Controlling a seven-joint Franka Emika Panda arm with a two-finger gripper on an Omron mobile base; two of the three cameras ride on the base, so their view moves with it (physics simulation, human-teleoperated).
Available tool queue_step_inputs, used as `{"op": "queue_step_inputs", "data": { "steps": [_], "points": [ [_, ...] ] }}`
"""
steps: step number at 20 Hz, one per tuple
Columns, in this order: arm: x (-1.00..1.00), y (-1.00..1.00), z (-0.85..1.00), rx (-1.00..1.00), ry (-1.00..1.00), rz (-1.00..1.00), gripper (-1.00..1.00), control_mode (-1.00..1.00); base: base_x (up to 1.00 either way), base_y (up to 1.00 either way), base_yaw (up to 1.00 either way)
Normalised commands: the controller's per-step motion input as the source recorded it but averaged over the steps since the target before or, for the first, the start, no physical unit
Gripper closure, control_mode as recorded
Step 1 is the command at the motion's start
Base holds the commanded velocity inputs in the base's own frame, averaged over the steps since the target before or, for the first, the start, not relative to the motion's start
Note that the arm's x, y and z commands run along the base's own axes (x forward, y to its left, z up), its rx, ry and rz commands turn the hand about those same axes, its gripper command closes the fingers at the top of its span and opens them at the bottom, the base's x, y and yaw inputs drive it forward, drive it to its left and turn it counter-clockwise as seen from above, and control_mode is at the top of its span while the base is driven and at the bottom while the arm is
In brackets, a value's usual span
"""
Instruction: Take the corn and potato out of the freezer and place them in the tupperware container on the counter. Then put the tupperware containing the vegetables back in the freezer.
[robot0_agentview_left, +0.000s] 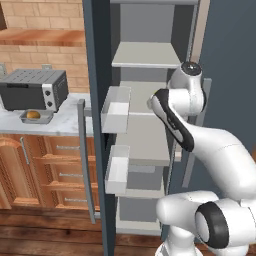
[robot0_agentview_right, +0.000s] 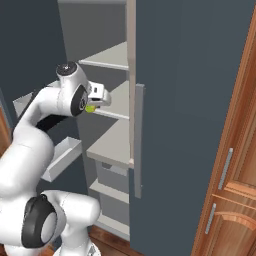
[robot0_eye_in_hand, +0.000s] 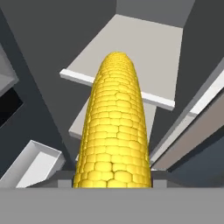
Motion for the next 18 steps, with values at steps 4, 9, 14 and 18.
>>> {"op": "queue_step_inputs", "data": {
  "steps": [4,9,14,18],
  "points": [
    [-1.00,-0.06,0.41,-0.01,0.00,0.03,1.00,-1.00,0.00,0.00,0.00],
    [-1.00,-0.06,0.44,0.00,0.01,0.03,1.00,-1.00,0.00,0.00,0.00],
    [-0.99,-0.01,0.44,0.00,0.01,0.00,1.00,-1.00,0.00,0.00,0.00],
    [-0.77,0.00,0.40,0.00,0.05,0.00,1.00,-1.00,0.00,0.00,0.00]
  ]
}}
